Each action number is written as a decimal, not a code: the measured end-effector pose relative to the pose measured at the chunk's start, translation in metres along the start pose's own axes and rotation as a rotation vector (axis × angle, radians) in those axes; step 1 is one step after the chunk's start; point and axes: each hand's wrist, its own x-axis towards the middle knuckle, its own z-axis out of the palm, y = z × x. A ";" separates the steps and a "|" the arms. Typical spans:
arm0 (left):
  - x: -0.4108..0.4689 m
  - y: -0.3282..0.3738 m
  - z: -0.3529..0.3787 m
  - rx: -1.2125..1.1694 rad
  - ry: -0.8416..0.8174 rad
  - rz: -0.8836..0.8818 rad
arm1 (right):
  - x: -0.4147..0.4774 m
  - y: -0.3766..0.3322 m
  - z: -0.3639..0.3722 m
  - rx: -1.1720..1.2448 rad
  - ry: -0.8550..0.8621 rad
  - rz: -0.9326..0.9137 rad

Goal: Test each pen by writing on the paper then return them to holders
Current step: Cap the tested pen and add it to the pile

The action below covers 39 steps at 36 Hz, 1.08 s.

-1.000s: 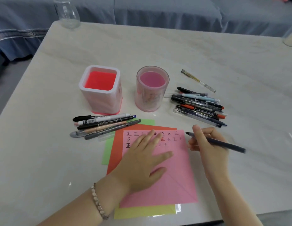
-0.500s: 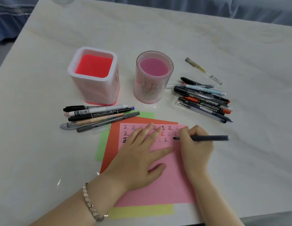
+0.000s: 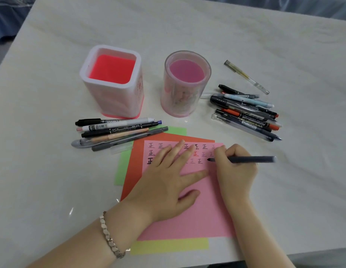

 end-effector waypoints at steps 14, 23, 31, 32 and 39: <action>0.000 0.000 0.000 -0.007 -0.001 0.003 | -0.001 -0.003 0.001 0.008 0.021 -0.013; 0.000 0.000 0.000 -0.015 0.003 0.002 | 0.001 -0.001 0.000 -0.022 0.006 -0.007; -0.001 0.000 0.000 -0.004 -0.003 0.000 | 0.000 -0.003 -0.001 -0.042 0.018 0.006; -0.001 0.000 0.000 -0.003 -0.002 0.001 | 0.000 -0.003 0.000 -0.040 0.020 0.008; 0.000 0.000 0.001 0.000 -0.001 0.002 | 0.000 -0.002 0.000 -0.027 0.028 0.003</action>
